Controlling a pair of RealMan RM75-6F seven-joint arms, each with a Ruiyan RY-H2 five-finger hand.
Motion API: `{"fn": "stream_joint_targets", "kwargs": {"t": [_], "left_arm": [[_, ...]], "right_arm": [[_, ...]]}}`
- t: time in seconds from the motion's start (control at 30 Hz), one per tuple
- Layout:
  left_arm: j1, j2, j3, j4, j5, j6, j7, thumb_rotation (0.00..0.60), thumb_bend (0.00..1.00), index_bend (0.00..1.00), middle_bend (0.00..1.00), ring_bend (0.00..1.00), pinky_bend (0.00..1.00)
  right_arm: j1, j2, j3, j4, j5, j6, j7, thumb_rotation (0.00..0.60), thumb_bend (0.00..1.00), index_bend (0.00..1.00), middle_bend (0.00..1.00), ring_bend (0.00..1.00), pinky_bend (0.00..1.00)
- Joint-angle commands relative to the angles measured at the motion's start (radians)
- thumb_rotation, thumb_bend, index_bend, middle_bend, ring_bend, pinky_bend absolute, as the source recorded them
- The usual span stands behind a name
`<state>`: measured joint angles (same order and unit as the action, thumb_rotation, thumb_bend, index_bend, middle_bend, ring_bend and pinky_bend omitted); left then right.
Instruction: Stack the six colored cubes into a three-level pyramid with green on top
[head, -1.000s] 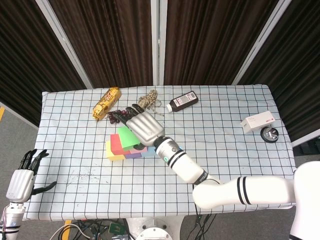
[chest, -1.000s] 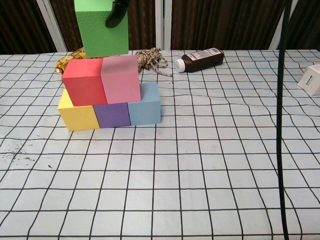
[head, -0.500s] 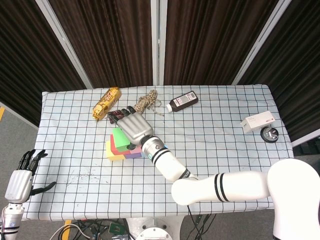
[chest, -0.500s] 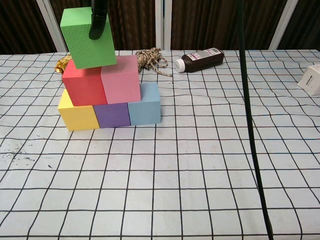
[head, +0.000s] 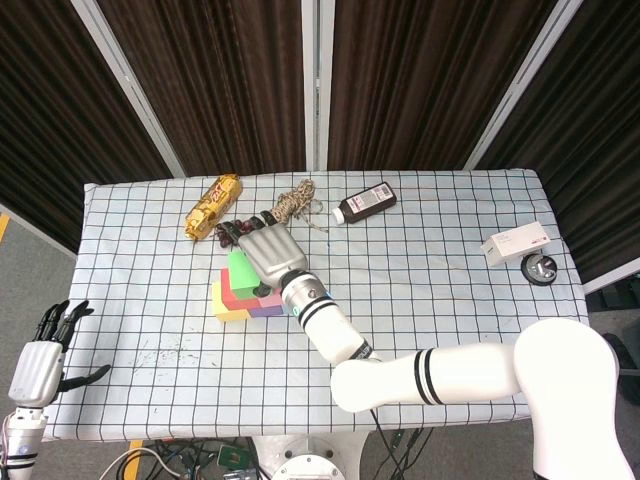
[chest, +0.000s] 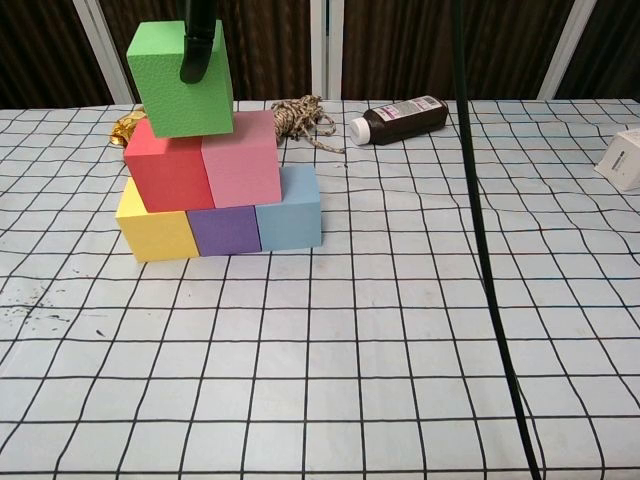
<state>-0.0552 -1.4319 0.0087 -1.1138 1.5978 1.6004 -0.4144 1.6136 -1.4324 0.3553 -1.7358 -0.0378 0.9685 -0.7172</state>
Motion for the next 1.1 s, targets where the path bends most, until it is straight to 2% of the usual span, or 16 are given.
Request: {"fn": "stream_joint_targets", "kwargs": {"t": [0.03,1.1], "left_arm": [[0.001,-0.002,0.0,0.005,-0.001,0.002,-0.005,0.6,0.0,0.06,0.18,0.0,0.05],[0.006,-0.009,-0.002,0.04,-0.011,-0.004,-0.059,0.6,0.0,0.06,0.18,0.0,0.05]], "right_arm": [[0.014,-0.008,0.004,0.009,0.036,0.003,-0.014,0.6,0.13,0.0,0.5,0.09,0.0],[0.048,-0.081,0.036,0.079,0.095,0.048,-0.09,0.6,0.13,0.0,0.5,0.09,0.0]]}}
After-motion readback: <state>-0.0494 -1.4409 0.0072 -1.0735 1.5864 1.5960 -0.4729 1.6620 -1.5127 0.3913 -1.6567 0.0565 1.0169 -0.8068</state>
